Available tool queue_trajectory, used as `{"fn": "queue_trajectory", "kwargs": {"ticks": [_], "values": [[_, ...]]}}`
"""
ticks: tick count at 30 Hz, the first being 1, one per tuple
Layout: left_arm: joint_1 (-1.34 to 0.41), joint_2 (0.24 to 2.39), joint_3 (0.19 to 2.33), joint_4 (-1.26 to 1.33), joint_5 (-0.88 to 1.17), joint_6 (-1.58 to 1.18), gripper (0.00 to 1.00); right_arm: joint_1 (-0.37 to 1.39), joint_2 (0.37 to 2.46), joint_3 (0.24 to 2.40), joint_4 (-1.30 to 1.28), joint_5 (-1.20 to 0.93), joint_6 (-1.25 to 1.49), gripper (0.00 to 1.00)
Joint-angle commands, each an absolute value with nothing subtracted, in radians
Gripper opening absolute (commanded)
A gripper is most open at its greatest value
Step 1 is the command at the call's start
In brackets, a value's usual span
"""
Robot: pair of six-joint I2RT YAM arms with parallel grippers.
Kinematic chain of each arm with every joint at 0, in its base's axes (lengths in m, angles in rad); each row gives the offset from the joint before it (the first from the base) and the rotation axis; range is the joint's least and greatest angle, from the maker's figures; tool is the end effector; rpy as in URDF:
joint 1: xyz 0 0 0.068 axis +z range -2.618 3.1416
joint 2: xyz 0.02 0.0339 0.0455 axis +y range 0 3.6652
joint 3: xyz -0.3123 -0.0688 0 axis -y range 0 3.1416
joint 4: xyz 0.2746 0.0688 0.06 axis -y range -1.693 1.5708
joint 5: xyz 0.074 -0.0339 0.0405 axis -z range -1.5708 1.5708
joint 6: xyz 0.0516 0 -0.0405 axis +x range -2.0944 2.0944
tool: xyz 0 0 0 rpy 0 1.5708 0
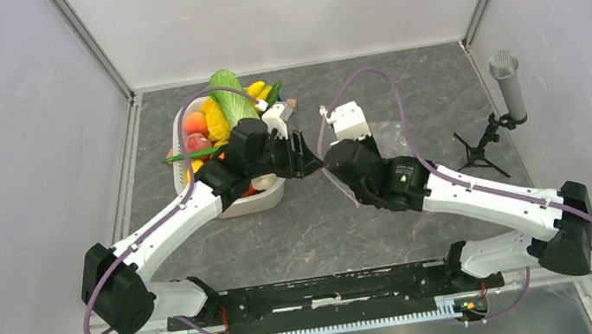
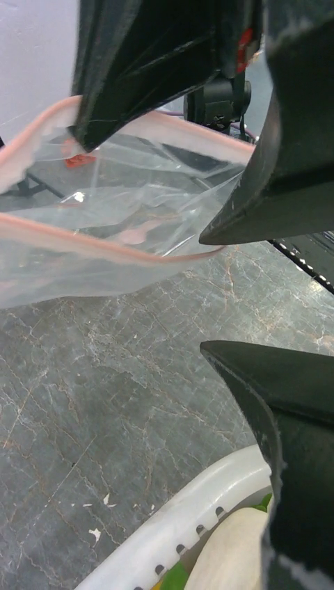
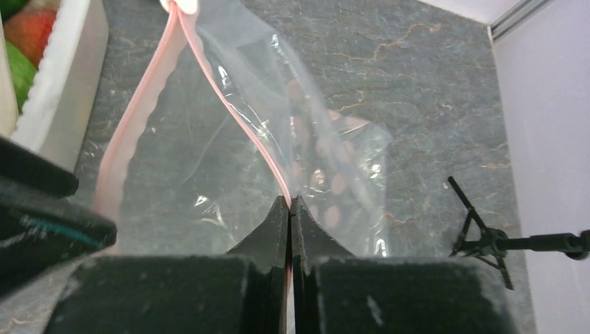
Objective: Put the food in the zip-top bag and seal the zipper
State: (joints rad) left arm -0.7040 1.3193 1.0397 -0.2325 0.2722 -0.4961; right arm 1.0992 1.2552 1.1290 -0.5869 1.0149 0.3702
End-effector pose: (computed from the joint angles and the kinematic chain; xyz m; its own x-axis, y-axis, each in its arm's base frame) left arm 0.2430 -0.2246 0.3372 -0.7103 0.0017 -0.7039 0.5276 0.6632 -0.5308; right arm 0.1661 0.2292 0.3691 -0.3416 -0.2495 -0.9061 -0.0586 0.9679 -0.2444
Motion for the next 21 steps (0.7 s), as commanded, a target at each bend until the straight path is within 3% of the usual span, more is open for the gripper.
{"fn": "queue_trajectory", "kwargs": {"ticks": [1, 3, 6, 8, 13, 21], "values": [[-0.695, 1.291, 1.085, -0.218, 0.278, -0.426, 0.63, 1.021, 1.215, 1.108, -0.432, 0.858, 0.33, 0.0], [-0.693, 1.284, 1.09, -0.231, 0.276, -0.422, 0.71, 1.004, 1.221, 1.104, -0.409, 0.827, 0.323, 0.0], [-0.694, 1.243, 1.085, -0.235, 0.279, -0.4, 0.73, 0.987, 1.247, 1.109, -0.41, 0.813, 0.324, 0.0], [-0.69, 1.191, 1.076, -0.235, 0.201, -0.38, 0.85, 0.971, 1.255, 1.103, -0.393, 0.783, 0.325, 0.0], [-0.578, 1.114, 1.105, -0.277, 0.112, -0.327, 1.0, 0.95, 1.256, 1.084, -0.364, 0.742, 0.329, 0.0], [-0.288, 1.268, 1.283, -0.347, 0.132, -0.392, 1.0, 0.95, 1.26, 1.065, -0.353, 0.691, 0.338, 0.0]]}}
